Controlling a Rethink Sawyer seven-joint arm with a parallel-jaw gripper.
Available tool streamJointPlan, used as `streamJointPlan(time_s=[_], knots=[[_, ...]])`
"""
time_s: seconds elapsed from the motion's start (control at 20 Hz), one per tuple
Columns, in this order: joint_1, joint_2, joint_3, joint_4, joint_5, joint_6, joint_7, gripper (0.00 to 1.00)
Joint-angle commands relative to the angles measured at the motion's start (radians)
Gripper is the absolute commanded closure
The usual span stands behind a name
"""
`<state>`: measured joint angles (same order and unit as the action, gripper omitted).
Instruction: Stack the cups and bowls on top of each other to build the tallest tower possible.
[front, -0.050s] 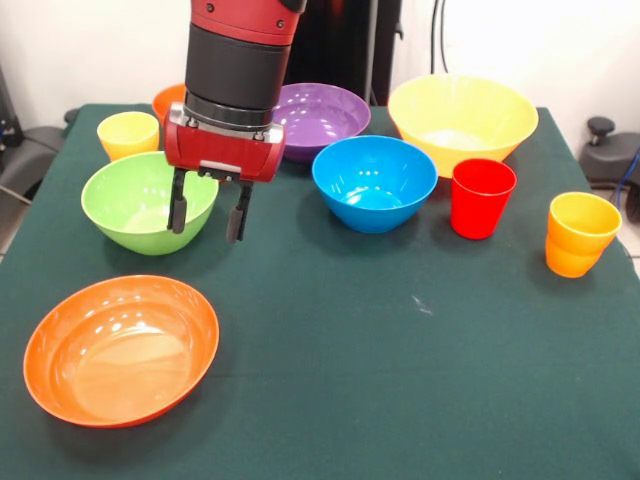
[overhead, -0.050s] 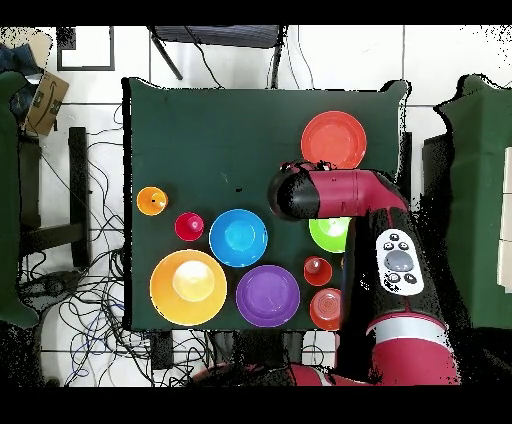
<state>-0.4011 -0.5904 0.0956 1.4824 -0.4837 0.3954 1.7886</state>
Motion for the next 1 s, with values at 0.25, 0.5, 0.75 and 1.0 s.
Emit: streamJointPlan(time_s=[0.25, 0.5, 0.75, 1.0], knots=[[0.012, 0.049, 0.084, 0.016, -0.003, 0.094, -0.035, 0.00], [0.014, 0.048, 0.083, 0.016, -0.002, 0.095, -0.033, 0.00], [0.011, 0.044, 0.087, 0.016, 0.000, 0.103, -0.040, 0.00], [0.003, 0.047, 0.095, 0.015, 0.002, 0.104, -0.048, 0.00]])
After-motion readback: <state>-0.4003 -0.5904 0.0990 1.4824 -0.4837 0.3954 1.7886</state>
